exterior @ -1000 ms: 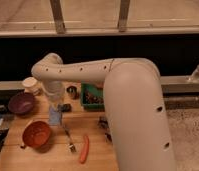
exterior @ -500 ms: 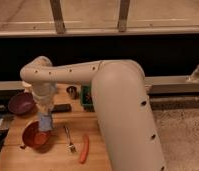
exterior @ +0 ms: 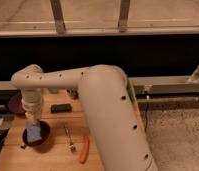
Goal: Wipe red bowl with sponge
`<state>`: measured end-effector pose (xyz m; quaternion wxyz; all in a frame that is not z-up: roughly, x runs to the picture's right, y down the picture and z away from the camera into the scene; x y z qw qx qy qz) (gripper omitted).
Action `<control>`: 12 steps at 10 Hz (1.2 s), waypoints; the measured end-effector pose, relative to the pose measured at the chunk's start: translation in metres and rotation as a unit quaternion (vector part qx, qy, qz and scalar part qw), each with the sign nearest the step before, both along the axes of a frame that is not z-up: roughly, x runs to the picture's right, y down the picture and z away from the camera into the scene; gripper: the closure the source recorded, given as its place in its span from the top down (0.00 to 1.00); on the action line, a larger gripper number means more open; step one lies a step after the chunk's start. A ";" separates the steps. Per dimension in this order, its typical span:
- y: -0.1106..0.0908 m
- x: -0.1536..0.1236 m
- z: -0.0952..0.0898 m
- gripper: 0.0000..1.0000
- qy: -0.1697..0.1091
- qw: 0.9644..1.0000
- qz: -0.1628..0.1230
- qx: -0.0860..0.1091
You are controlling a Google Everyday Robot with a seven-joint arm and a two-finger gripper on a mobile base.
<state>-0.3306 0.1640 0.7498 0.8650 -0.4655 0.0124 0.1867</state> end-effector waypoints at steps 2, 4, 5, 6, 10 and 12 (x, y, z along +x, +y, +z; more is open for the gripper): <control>0.006 -0.001 0.003 0.00 0.000 1.000 -0.006 -0.011; 0.006 0.008 0.004 0.00 0.014 1.000 -0.005 -0.010; 0.002 0.016 0.005 0.00 0.027 1.000 -0.001 -0.006; -0.001 0.022 0.005 0.00 0.039 0.999 0.001 0.000; -0.014 0.028 0.010 0.00 0.054 0.998 0.004 0.020; -0.020 0.023 0.012 0.00 0.051 0.998 0.003 0.028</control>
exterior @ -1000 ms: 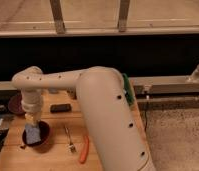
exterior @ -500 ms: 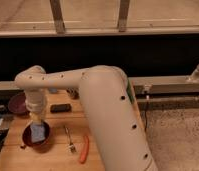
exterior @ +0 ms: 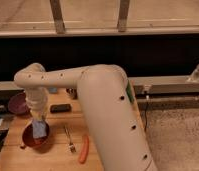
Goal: Wipe red bowl with sponge
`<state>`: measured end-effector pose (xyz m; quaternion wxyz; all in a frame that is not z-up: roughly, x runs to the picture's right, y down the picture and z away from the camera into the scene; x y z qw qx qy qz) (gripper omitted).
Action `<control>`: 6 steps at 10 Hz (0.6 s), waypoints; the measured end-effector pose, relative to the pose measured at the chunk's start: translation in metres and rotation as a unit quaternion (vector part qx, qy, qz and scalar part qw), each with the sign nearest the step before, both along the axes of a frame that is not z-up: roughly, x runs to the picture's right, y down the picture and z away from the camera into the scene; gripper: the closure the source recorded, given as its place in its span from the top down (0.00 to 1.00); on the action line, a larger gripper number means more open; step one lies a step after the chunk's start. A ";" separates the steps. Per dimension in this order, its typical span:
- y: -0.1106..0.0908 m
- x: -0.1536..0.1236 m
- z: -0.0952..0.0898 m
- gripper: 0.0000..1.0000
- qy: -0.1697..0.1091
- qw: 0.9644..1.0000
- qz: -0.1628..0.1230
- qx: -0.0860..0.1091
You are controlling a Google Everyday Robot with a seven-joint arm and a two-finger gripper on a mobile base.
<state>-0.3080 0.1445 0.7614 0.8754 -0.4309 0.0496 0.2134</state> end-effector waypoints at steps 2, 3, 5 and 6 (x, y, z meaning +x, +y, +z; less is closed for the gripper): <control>-0.001 -0.012 -0.001 0.00 -0.017 1.000 -0.008 0.005; 0.000 -0.018 -0.003 0.00 -0.027 1.000 -0.011 0.006; 0.005 -0.023 -0.013 0.00 -0.039 0.999 -0.016 0.005; 0.010 -0.020 -0.016 0.00 -0.037 0.999 -0.016 0.003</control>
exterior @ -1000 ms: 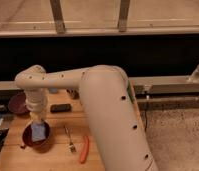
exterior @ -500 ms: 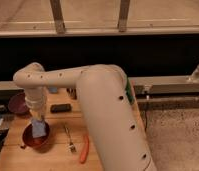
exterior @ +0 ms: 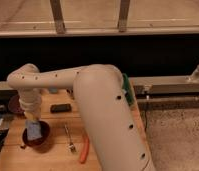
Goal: Wipe red bowl with sponge
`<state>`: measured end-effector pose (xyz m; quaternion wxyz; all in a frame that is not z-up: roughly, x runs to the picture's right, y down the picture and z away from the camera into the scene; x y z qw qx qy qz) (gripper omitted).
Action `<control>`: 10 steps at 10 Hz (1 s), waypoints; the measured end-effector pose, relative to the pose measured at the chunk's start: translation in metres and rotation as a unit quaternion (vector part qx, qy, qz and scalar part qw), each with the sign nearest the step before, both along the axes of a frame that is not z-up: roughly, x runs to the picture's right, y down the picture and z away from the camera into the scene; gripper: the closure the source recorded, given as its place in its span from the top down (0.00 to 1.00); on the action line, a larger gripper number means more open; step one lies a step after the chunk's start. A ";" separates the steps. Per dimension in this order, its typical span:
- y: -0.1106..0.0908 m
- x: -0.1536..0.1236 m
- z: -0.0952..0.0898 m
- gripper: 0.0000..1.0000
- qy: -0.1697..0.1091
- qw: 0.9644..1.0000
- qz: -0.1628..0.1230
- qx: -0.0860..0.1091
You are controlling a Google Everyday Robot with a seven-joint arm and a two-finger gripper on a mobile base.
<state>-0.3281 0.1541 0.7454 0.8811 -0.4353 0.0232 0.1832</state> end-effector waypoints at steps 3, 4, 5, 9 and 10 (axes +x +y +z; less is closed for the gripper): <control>0.005 0.032 0.002 0.00 0.041 0.999 0.023 -0.005; -0.001 0.041 0.008 0.00 0.053 0.998 0.028 -0.002; -0.007 0.045 0.014 0.00 0.061 0.998 0.031 0.001; -0.023 0.026 0.030 0.00 0.051 0.998 0.019 0.014; -0.021 0.019 0.030 0.00 0.042 0.999 0.015 0.014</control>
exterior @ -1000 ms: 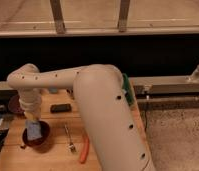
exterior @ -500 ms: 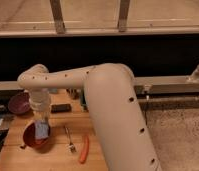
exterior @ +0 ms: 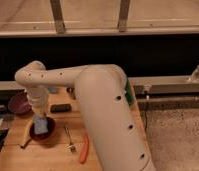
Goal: Wipe red bowl with sponge
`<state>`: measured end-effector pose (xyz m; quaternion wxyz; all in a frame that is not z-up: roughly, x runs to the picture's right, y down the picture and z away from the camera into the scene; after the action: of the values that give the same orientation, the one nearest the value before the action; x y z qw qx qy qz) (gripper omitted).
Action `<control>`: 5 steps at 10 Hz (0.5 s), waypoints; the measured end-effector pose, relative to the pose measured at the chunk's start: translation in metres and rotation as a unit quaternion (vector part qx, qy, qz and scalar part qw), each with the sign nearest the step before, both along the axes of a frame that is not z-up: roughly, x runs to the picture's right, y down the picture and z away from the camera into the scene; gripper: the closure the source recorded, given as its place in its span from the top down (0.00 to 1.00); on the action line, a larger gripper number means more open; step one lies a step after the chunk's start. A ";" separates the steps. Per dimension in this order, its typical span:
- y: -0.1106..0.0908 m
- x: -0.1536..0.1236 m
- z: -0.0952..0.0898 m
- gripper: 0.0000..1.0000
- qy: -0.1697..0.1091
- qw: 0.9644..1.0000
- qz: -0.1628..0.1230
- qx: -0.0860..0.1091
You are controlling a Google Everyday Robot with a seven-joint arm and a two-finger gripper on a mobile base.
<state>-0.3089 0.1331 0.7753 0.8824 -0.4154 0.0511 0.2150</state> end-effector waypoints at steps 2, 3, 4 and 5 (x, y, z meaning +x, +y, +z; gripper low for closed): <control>0.009 -0.005 -0.009 0.00 -0.012 1.000 -0.008 -0.002; 0.013 -0.006 -0.016 0.00 -0.012 1.000 -0.009 -0.003; 0.016 -0.001 -0.021 0.00 -0.008 1.000 -0.006 -0.002; 0.018 0.007 -0.025 0.00 -0.001 1.000 -0.003 -0.003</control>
<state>-0.3023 0.1510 0.7499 0.8821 -0.4178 0.0519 0.2113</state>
